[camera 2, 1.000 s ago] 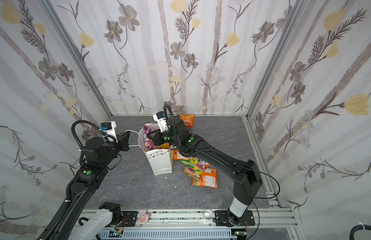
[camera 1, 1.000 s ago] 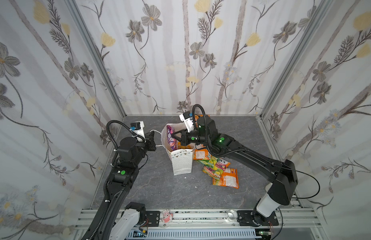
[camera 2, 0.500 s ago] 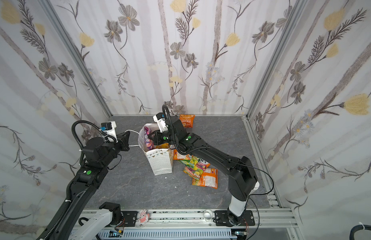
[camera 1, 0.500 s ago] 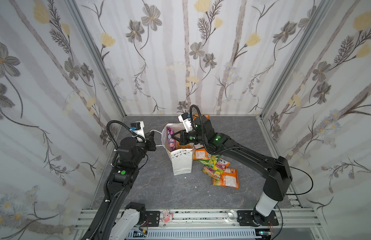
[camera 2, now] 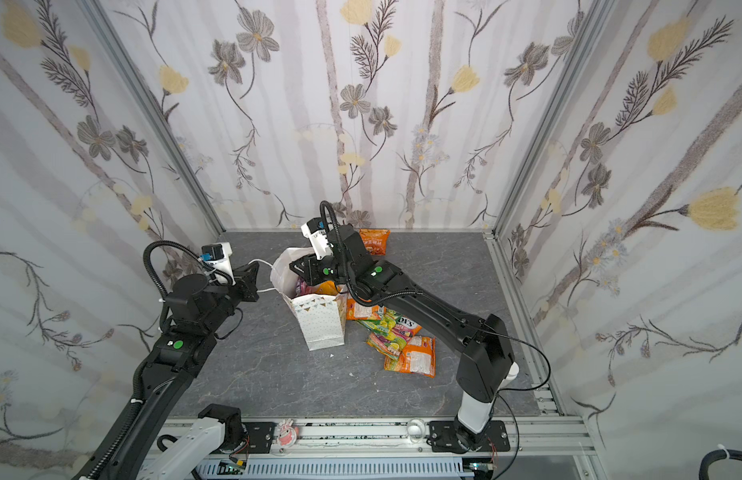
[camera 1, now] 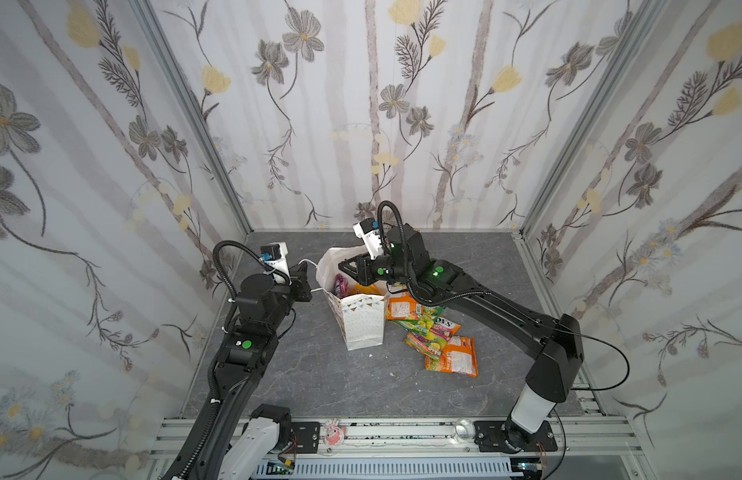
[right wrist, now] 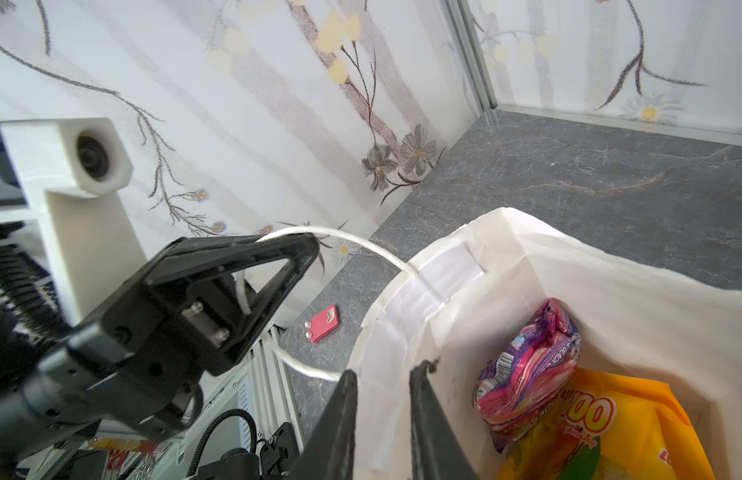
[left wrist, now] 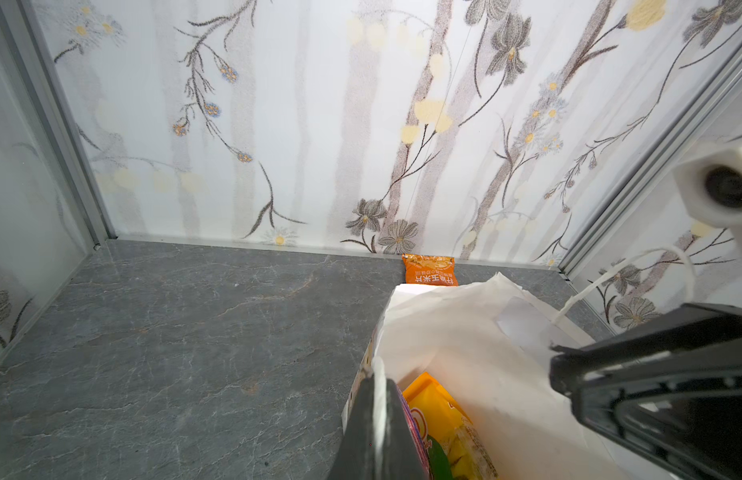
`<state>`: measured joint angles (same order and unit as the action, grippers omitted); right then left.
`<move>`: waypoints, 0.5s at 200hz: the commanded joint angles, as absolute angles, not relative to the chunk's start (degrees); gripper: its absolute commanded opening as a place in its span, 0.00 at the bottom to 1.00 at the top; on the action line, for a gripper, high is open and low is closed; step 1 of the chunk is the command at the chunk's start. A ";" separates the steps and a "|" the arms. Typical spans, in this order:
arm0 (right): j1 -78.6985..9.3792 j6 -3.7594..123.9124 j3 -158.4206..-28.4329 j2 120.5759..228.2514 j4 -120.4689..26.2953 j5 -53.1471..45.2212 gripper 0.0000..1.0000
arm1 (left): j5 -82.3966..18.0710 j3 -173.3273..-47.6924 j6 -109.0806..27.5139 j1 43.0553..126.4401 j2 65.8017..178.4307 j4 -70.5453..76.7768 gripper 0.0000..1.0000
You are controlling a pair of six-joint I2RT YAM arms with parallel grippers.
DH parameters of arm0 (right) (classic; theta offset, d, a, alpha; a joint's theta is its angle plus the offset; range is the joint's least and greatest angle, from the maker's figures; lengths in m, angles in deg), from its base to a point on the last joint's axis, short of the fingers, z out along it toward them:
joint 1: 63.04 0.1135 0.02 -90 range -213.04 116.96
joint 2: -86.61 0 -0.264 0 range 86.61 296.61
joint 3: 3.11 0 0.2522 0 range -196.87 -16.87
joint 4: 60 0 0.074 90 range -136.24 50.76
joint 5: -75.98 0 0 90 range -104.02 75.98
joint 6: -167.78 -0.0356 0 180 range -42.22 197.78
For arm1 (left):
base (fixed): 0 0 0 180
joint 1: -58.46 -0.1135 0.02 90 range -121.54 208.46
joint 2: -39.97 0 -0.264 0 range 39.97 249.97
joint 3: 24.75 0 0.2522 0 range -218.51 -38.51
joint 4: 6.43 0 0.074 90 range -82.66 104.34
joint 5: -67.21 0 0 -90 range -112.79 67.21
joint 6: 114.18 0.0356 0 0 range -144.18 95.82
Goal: Place the snacks into the paper bag
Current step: 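Withdraw the right gripper from the paper bag back over the candy pile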
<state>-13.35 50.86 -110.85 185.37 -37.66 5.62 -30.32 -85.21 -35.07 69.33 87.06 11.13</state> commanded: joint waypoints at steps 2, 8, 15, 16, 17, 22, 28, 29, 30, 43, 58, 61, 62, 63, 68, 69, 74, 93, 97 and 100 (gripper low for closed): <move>-12.79 53.48 -110.83 181.86 -36.12 2.91 0.24 | -30.24 -84.86 -34.81 69.25 87.11 8.68 0.00; -12.64 53.94 -110.01 180.52 -35.63 1.99 0.24 | -30.39 -84.85 -34.90 69.22 87.12 8.57 0.00; -12.59 54.22 -108.34 178.88 -35.37 0.69 0.24 | -30.54 -84.87 -34.98 69.28 87.11 8.41 0.00; -12.59 54.22 -108.04 178.62 -35.40 0.50 0.25 | -30.57 -84.85 -34.99 69.27 87.14 8.40 0.00; -12.59 54.26 -107.90 178.50 -35.37 0.27 0.25 | -30.64 -84.84 -34.99 69.27 87.16 8.35 0.00; -12.59 54.31 -106.25 176.17 -35.55 -0.58 0.25 | -30.61 -84.83 -35.07 69.26 87.13 8.24 0.00; -12.60 54.31 -104.28 174.12 -35.73 -1.87 0.25 | -30.83 -84.78 -35.20 69.20 87.16 8.01 0.00; -12.60 54.31 -103.91 174.12 -35.79 -2.06 0.25 | -30.90 -84.76 -35.18 69.19 87.17 7.98 0.00; -12.60 54.31 -103.59 173.74 -35.83 -2.28 0.25 | -30.93 -84.79 -35.13 69.23 87.21 7.97 0.00; -12.62 54.46 -99.39 169.77 -35.88 -4.98 0.26 | -31.30 -85.23 -35.21 69.26 87.70 7.53 0.00; -12.68 54.59 -94.93 165.67 -35.45 -7.71 0.27 | -31.21 -86.46 -36.03 69.30 89.27 7.69 0.00; -12.68 54.60 -94.34 164.91 -35.34 -8.04 0.27 | -31.15 -86.83 -36.16 69.27 89.63 7.87 0.00; -12.68 54.59 -94.02 164.65 -35.30 -8.13 0.27 | -31.15 -86.93 -36.19 69.27 89.76 7.87 0.00; -12.73 54.58 -93.85 164.44 -35.27 -8.17 0.28 | -31.19 -87.02 -36.29 69.31 89.87 7.91 0.00; -12.76 54.57 -92.40 163.10 -35.11 -8.61 0.28 | -31.26 -87.50 -36.43 69.23 90.42 8.20 0.00; -12.76 54.62 -92.26 163.10 -34.97 -8.68 0.28 | -31.24 -87.57 -36.46 69.25 90.55 8.25 0.00; -12.88 54.62 -91.20 161.88 -34.57 -9.08 0.28 | -31.17 -87.96 -36.57 69.21 90.83 8.37 0.00; -12.96 54.11 -86.82 157.61 -32.92 -11.15 0.30 | -29.62 -87.96 -36.96 69.27 90.73 7.54 0.00; -13.03 53.86 -85.93 156.76 -32.41 -11.58 0.30 | -29.13 -88.11 -37.06 69.27 90.71 7.56 0.00; -13.10 53.71 -85.28 156.25 -32.08 -11.93 0.30 | -28.86 -88.23 -37.09 69.22 90.70 7.59 0.00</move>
<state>-12.87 54.09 -89.21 160.17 -34.10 -7.23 -30.74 -87.37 -36.19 69.33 90.74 10.08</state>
